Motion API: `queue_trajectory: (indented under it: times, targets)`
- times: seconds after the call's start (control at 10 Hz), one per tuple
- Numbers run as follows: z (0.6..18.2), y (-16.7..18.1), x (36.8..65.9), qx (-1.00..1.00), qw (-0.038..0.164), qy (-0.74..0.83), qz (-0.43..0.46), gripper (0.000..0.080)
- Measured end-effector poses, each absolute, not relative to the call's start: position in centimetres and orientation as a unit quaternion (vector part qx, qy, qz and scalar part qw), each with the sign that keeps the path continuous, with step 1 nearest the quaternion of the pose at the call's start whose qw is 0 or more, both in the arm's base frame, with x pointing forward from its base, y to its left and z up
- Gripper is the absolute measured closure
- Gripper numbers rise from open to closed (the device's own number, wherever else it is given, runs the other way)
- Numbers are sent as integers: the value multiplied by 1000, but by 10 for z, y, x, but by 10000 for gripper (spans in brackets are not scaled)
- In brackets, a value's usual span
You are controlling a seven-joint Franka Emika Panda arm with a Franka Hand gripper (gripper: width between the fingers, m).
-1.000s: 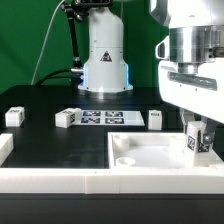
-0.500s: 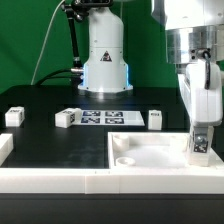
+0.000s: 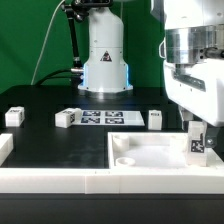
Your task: Assemble one leg
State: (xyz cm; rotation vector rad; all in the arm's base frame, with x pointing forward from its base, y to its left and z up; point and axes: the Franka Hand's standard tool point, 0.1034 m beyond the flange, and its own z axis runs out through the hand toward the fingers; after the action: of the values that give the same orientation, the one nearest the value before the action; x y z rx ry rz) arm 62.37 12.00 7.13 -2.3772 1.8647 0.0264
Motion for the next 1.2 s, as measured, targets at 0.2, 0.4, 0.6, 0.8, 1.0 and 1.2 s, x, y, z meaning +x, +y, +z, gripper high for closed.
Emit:
queue_trajectory:
  times: [0.2,0.4,0.6,0.8,1.0,1.2]
  targets:
    - [72,124,623,-857,50,513,8,153]
    - [71,124,624,-916,34,399,4,151]
    - [71,123,625,-961,20,277,-6,151]
    - [72,124,625,-980,11,201,-10,151]
    - [72,123,626,-994,7,109,-12,151]
    - [72,123,626,-992,8,125,-12,278]
